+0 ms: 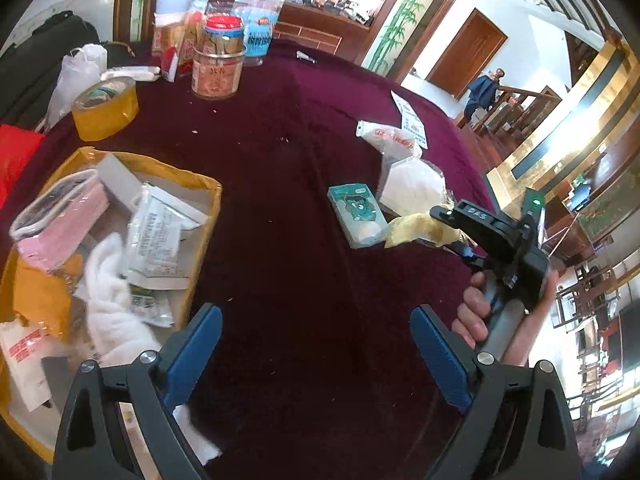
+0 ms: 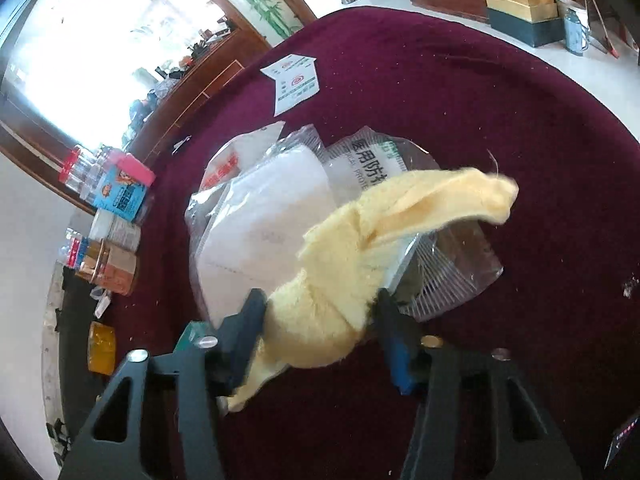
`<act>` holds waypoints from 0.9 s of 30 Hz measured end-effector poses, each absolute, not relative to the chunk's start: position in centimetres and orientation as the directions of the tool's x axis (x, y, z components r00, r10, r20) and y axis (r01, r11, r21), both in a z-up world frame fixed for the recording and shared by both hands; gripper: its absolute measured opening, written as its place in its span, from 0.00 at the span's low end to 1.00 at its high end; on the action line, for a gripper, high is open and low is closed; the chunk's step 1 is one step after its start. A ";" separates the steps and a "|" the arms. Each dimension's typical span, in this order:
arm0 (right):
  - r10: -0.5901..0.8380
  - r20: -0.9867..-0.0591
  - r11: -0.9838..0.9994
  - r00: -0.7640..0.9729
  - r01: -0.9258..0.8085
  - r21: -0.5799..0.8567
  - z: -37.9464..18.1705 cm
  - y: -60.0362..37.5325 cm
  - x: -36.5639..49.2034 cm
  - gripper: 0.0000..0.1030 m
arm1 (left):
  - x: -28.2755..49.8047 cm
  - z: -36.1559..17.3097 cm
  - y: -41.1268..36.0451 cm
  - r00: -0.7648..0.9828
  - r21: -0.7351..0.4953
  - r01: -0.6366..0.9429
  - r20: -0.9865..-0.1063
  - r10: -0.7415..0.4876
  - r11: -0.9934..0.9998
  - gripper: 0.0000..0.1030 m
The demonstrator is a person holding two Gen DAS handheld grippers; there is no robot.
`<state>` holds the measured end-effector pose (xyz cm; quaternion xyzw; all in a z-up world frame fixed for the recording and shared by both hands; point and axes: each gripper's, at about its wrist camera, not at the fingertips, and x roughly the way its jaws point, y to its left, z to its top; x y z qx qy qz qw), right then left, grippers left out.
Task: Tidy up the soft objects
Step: 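Grasp the teal cartoon tissue pack with the left gripper while the right gripper grasps the yellow towel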
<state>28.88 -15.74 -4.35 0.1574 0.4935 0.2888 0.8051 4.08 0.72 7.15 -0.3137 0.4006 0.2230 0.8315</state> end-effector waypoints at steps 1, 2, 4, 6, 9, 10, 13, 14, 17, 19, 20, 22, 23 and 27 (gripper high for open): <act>0.617 -0.704 0.786 0.351 -0.316 0.531 -4.1 -15.9 28.4 0.48 | 4.8 6.9 0.8 0.575 -0.352 -0.623 -0.811 0.104 0.698 0.94; 0.640 -0.688 0.768 0.342 -0.318 0.556 -4.1 -16.2 28.4 0.47 | 5.4 6.7 0.8 0.572 -0.360 -0.623 -0.815 0.091 0.695 0.94; 0.660 -0.675 0.751 0.331 -0.305 0.585 -4.3 -16.9 28.5 0.46 | 7.2 6.2 1.0 0.564 -0.373 -0.619 -0.823 0.062 0.691 0.94; 0.683 -0.651 0.730 0.330 -0.298 0.614 -4.2 -17.7 28.5 0.46 | 9.1 5.5 1.2 0.538 -0.364 -0.634 -0.841 0.051 0.682 0.94; 0.717 -0.615 0.697 0.328 -0.328 0.638 -3.6 -18.3 28.1 0.46 | 12.3 4.3 1.6 0.507 -0.369 -0.644 -0.862 0.012 0.670 0.94; 0.721 -0.606 0.693 0.337 -0.345 0.633 -3.2 -18.3 27.8 0.46 | 13.5 3.8 1.7 0.494 -0.364 -0.646 -0.869 0.004 0.670 0.94; 0.711 -0.589 0.704 0.385 -0.382 0.599 -2.0 -18.4 27.1 0.46 | 16.4 2.5 2.8 0.457 -0.351 -0.680 -0.889 -0.003 0.644 0.94; 0.706 -0.584 0.708 0.400 -0.385 0.592 -1.8 -18.6 26.9 0.46 | 17.2 2.3 3.1 0.449 -0.340 -0.691 -0.893 0.010 0.638 0.94; 0.699 -0.551 0.713 0.456 -0.387 0.584 -0.9 -19.5 26.3 0.46 | 19.8 1.8 4.0 0.423 -0.315 -0.702 -0.906 0.018 0.639 0.94; 0.723 -0.525 0.687 0.449 -0.388 0.615 -1.0 -19.8 26.5 0.46 | 21.6 0.7 4.6 0.380 -0.288 -0.722 -0.925 0.012 0.629 0.92; 0.735 -0.519 0.674 0.437 -0.386 0.629 -1.2 -19.8 26.6 0.46 | 22.2 -0.1 4.9 0.356 -0.281 -0.743 -0.934 0.003 0.608 0.86; 0.741 -0.523 0.667 0.421 -0.368 0.648 -1.7 -19.9 27.0 0.46 | 22.8 -0.8 5.0 0.329 -0.266 -0.771 -0.944 0.005 0.579 0.85; 0.737 -0.529 0.671 0.420 -0.357 0.650 -1.9 -19.9 27.1 0.46 | 23.2 -1.0 4.8 0.314 -0.232 -0.776 -0.949 0.040 0.587 0.85; 0.761 -0.513 0.641 0.396 -0.342 0.687 -2.4 -20.3 27.4 0.46 | 23.5 -1.1 3.7 0.284 -0.148 -0.775 -0.950 0.129 0.614 0.85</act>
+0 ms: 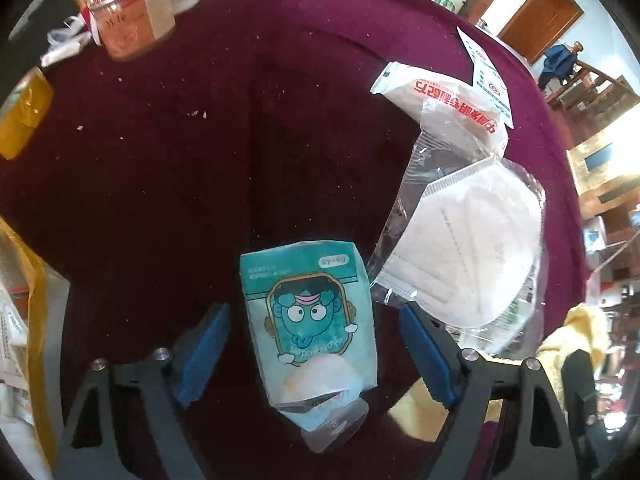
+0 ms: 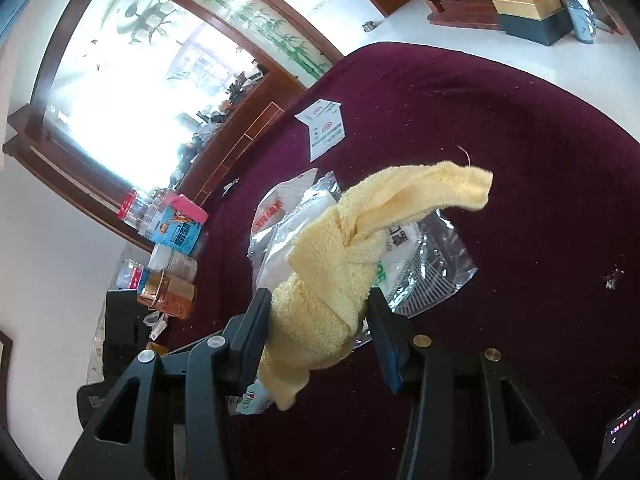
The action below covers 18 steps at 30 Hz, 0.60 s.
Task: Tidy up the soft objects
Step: 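Grasp the teal cartoon tissue pack with the left gripper while the right gripper grasps the yellow towel, then carry the tissue pack and yellow towel over the tray and open both grippers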
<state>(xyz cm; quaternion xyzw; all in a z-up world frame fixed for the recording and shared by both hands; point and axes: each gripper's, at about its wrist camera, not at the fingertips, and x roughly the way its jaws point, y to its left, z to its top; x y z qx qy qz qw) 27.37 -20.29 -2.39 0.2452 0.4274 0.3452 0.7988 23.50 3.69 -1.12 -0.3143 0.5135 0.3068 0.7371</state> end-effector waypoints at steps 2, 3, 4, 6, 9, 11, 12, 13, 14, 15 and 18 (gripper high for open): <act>0.763 -0.514 0.641 0.393 -0.350 0.683 -2.4 -20.0 27.3 0.46 | 23.2 -1.2 2.8 0.278 -0.097 -0.757 -0.943 0.184 0.646 0.80; 0.763 -0.517 0.641 0.388 -0.354 0.681 -2.4 -19.7 27.2 0.46 | 23.0 -1.2 2.5 0.274 -0.070 -0.749 -0.938 0.212 0.659 0.76; 0.764 -0.518 0.641 0.385 -0.360 0.677 -2.4 -19.6 27.1 0.46 | 22.6 -1.3 1.9 0.264 -0.024 -0.731 -0.932 0.250 0.682 0.67; 0.762 -0.518 0.643 0.389 -0.365 0.673 -2.4 -19.5 26.9 0.46 | 21.5 -1.1 1.4 0.285 -0.011 -0.711 -0.918 0.274 0.703 0.60; 0.757 -0.523 0.649 0.391 -0.361 0.669 -2.6 -19.4 26.9 0.45 | 19.6 -0.9 1.0 0.304 -0.029 -0.697 -0.917 0.259 0.717 0.49; 0.764 -0.520 0.641 0.382 -0.355 0.680 -3.0 -19.3 27.0 0.45 | 18.0 -0.6 0.3 0.337 -0.073 -0.677 -0.915 0.220 0.733 0.47; 0.759 -0.527 0.647 0.382 -0.351 0.677 -3.1 -19.2 27.1 0.45 | 17.4 -0.6 0.0 0.346 -0.083 -0.668 -0.915 0.210 0.740 0.46; 0.759 -0.529 0.647 0.380 -0.344 0.680 -3.3 -19.2 27.3 0.45 | 16.3 -0.4 -0.3 0.350 -0.094 -0.668 -0.915 0.199 0.738 0.45; 0.760 -0.530 0.646 0.376 -0.341 0.683 -3.4 -19.2 27.3 0.45 | 15.6 -0.2 -0.4 0.362 -0.112 -0.667 -0.913 0.190 0.737 0.45; 0.761 -0.531 0.645 0.373 -0.340 0.685 -3.5 -19.1 27.3 0.45 | 14.6 0.1 -0.6 0.385 -0.134 -0.658 -0.905 0.179 0.741 0.45; 0.769 -0.521 0.636 0.370 -0.367 0.679 -3.1 -18.9 26.9 0.46 | 12.0 1.2 -0.8 0.428 -0.177 -0.650 -0.889 0.164 0.739 0.45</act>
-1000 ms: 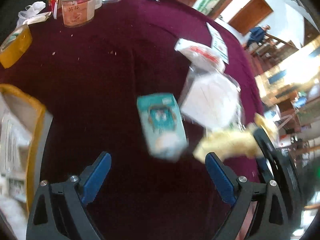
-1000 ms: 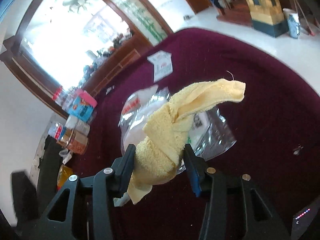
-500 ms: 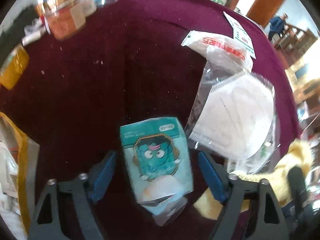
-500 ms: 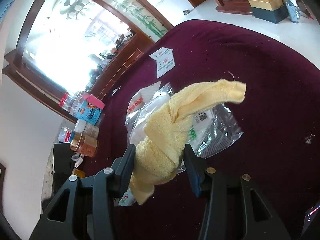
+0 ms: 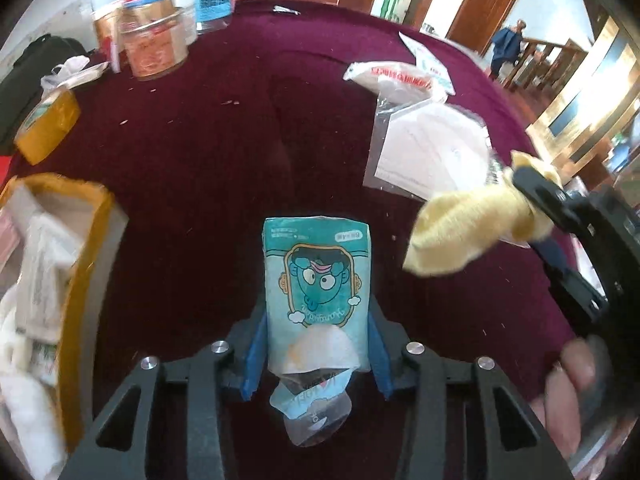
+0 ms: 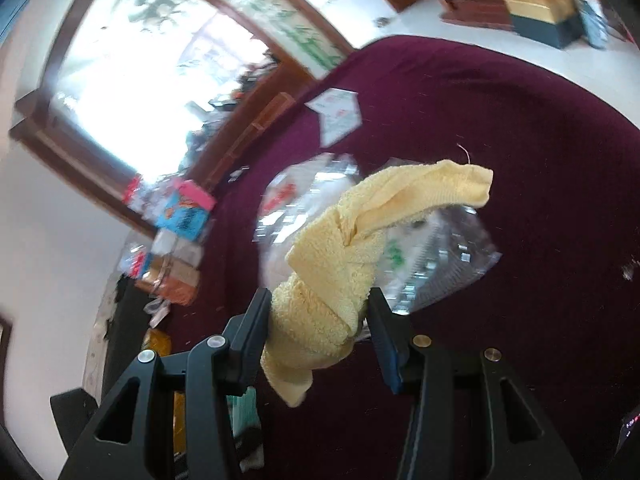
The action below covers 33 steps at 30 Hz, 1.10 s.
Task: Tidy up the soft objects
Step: 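Carry the tissue pack and yellow towel over the tray and open both grippers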
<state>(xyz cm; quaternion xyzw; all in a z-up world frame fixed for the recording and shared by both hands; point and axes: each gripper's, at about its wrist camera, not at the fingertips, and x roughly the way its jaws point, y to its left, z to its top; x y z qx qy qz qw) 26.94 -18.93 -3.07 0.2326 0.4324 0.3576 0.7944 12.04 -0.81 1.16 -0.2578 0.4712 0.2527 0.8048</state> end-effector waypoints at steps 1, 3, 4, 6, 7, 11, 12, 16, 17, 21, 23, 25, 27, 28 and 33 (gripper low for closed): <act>0.784 -0.501 0.618 0.366 -0.395 0.679 -2.7 -18.8 26.6 0.46 | 11.2 1.7 -0.9 0.453 -0.202 -0.640 -0.879 0.152 0.741 0.44; 0.807 -0.471 0.590 0.358 -0.434 0.681 -2.2 -18.7 26.1 0.46 | 9.8 2.9 -1.1 0.493 -0.228 -0.626 -0.857 0.152 0.746 0.43; 0.819 -0.444 0.572 0.363 -0.464 0.676 -1.6 -18.8 25.6 0.46 | 8.8 3.7 -1.2 0.519 -0.248 -0.615 -0.842 0.148 0.748 0.43; 0.843 -0.406 0.537 0.352 -0.521 0.664 -0.8 -18.9 24.8 0.46 | 7.2 5.0 -1.7 0.552 -0.278 -0.592 -0.824 0.129 0.756 0.43; 0.869 -0.378 0.495 0.319 -0.559 0.666 -0.4 -19.1 24.1 0.46 | 6.0 5.8 -1.8 0.563 -0.292 -0.586 -0.818 0.120 0.756 0.43; 0.942 -0.297 0.317 0.154 -0.697 0.644 1.7 -20.6 19.8 0.46 | 0.1 8.1 -1.6 0.641 -0.391 -0.518 -0.766 0.043 0.760 0.43; 0.947 -0.290 0.297 0.134 -0.708 0.641 2.1 -21.0 19.0 0.46 | -1.1 8.4 -1.5 0.652 -0.405 -0.509 -0.757 0.033 0.760 0.43; 0.964 -0.265 0.180 0.007 -0.753 0.633 4.5 -20.9 13.9 0.46 | -7.7 9.9 0.0 0.683 -0.458 -0.504 -0.730 0.014 0.732 0.43; 0.963 -0.268 0.155 -0.022 -0.770 0.619 5.1 -20.3 12.3 0.46 | -9.1 10.1 0.6 0.688 -0.466 -0.508 -0.726 0.016 0.724 0.43; 0.941 -0.311 0.082 -0.136 -0.798 0.597 6.2 -16.4 7.8 0.46 | -15.1 10.5 3.8 0.700 -0.481 -0.571 -0.709 0.087 0.665 0.43; 0.917 -0.343 0.045 -0.201 -0.805 0.592 6.4 -13.7 5.7 0.46 | -17.3 10.1 5.7 0.702 -0.493 -0.604 -0.701 0.124 0.626 0.43; 0.887 -0.382 0.017 -0.258 -0.809 0.587 6.5 -10.9 4.1 0.46 | -18.6 9.2 7.4 0.689 -0.485 -0.634 -0.708 0.156 0.602 0.43; 0.864 -0.416 0.017 -0.283 -0.810 0.587 6.2 -8.8 3.1 0.47 | -18.7 7.9 8.6 0.667 -0.468 -0.657 -0.727 0.166 0.591 0.43; 0.844 -0.444 0.015 -0.300 -0.815 0.580 5.8 -7.4 2.4 0.47 | -18.6 7.3 9.1 0.660 -0.467 -0.664 -0.734 0.163 0.584 0.43; 0.789 -0.538 0.048 -0.297 -0.843 0.536 3.4 -2.8 0.4 0.47 | -17.8 4.7 10.7 0.620 -0.442 -0.684 -0.771 0.145 0.580 0.43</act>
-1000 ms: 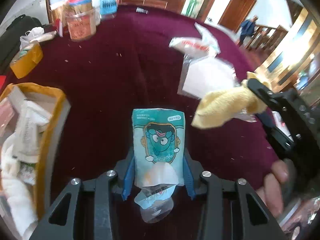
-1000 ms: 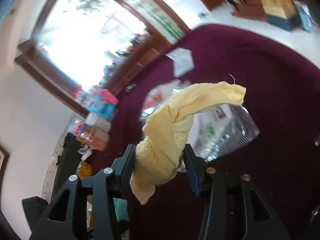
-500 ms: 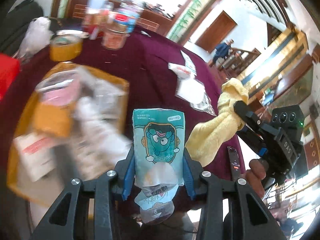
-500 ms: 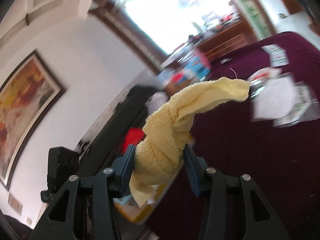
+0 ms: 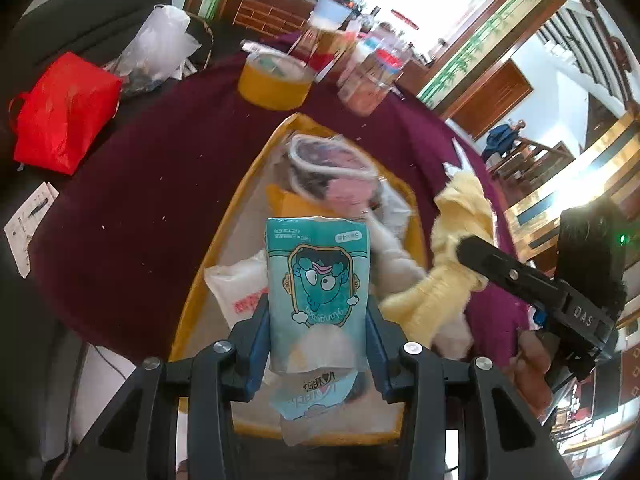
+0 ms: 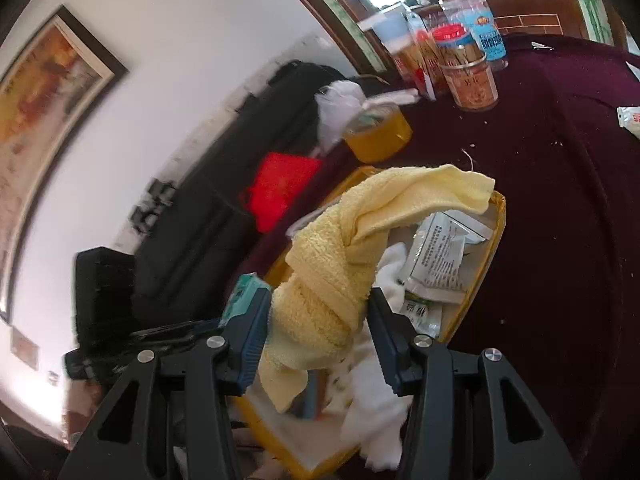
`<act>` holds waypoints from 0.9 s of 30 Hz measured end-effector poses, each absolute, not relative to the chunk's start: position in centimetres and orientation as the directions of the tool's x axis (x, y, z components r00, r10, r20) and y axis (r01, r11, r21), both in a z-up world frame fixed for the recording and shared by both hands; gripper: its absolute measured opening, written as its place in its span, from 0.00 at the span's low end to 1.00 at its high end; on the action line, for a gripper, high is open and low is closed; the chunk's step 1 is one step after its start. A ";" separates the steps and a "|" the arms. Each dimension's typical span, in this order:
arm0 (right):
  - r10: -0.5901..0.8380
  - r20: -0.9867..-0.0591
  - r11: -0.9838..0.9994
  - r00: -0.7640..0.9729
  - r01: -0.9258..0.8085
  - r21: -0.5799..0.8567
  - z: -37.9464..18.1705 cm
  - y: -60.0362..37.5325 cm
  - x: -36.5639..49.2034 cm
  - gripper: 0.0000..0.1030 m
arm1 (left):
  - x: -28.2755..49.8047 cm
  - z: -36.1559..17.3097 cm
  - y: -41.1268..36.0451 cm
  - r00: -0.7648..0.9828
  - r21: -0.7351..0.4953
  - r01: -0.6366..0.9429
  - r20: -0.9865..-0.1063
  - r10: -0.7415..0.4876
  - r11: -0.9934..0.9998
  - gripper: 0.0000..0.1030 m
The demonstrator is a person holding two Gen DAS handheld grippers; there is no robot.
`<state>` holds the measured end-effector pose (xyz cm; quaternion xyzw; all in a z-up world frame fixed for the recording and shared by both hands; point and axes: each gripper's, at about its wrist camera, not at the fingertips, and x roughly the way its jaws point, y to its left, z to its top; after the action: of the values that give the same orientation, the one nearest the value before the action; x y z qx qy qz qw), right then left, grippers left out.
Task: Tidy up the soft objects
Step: 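Carry the tissue pack and yellow towel over the tray and open both grippers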
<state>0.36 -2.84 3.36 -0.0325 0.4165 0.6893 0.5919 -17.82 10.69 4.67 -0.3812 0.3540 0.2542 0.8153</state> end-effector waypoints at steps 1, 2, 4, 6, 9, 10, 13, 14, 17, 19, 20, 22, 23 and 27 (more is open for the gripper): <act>0.780 -0.560 0.067 -0.279 -0.853 0.518 2.9 -1.7 0.2 0.47 | -17.6 4.3 11.1 0.608 -0.429 -0.693 -0.779 0.151 0.579 0.44; 0.773 -0.575 0.080 -0.266 -0.859 0.505 2.6 -1.0 0.0 0.47 | -17.6 4.0 11.5 0.600 -0.417 -0.699 -0.784 0.159 0.581 0.48; 0.755 -0.609 0.104 -0.243 -0.872 0.478 1.7 0.7 -0.4 0.50 | -17.5 3.5 12.1 0.595 -0.399 -0.698 -0.786 0.171 0.594 0.52; 0.741 -0.636 0.132 -0.215 -0.883 0.451 0.8 1.7 -0.7 0.53 | -17.6 3.3 12.7 0.620 -0.421 -0.673 -0.770 0.153 0.609 0.60; 0.724 -0.668 0.184 -0.173 -0.885 0.428 -0.1 3.0 -0.6 0.56 | -17.7 3.6 13.0 0.638 -0.407 -0.650 -0.751 0.170 0.642 0.75; 0.723 -0.669 0.188 -0.172 -0.883 0.430 -0.2 3.2 -0.4 0.57 | -17.7 3.9 13.1 0.643 -0.393 -0.639 -0.744 0.180 0.662 0.75; 0.743 -0.648 0.201 -0.166 -0.868 0.453 0.4 2.6 0.2 0.61 | -17.6 4.5 13.4 0.662 -0.392 -0.615 -0.728 0.178 0.684 0.75; 0.752 -0.637 0.197 -0.169 -0.865 0.462 0.7 2.2 0.3 0.62 | -17.6 4.8 13.4 0.671 -0.394 -0.604 -0.720 0.176 0.693 0.75; 0.784 -0.598 0.197 -0.167 -0.847 0.494 1.6 0.5 1.3 0.63 | -18.0 6.0 13.3 0.705 -0.409 -0.573 -0.687 0.173 0.710 0.79; 0.811 -0.563 0.197 -0.161 -0.830 0.521 2.2 -0.7 2.2 0.65 | -17.9 6.9 12.9 0.733 -0.430 -0.544 -0.661 0.160 0.720 0.87; 0.823 -0.545 0.193 -0.160 -0.824 0.533 2.4 -1.2 2.6 0.66 | -17.6 7.3 12.6 0.738 -0.426 -0.536 -0.656 0.159 0.729 0.89; 0.850 -0.508 0.204 -0.135 -0.806 0.556 2.9 -2.5 3.7 0.67 | -16.7 8.1 11.5 0.749 -0.418 -0.511 -0.645 0.151 0.751 0.90; 0.861 -0.498 0.230 -0.104 -0.794 0.563 3.1 -3.2 4.5 0.67 | -16.1 8.5 10.9 0.758 -0.421 -0.495 -0.637 0.141 0.760 0.90; 0.878 -0.478 0.314 -0.012 -0.740 0.595 2.8 -5.5 7.7 0.66 | -13.9 9.8 8.7 0.789 -0.470 -0.452 -0.607 0.095 0.758 0.92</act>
<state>7.69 -5.51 2.76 0.0840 0.4120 0.5797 0.6980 -13.92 8.67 9.84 -0.3120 0.2863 0.1531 0.8929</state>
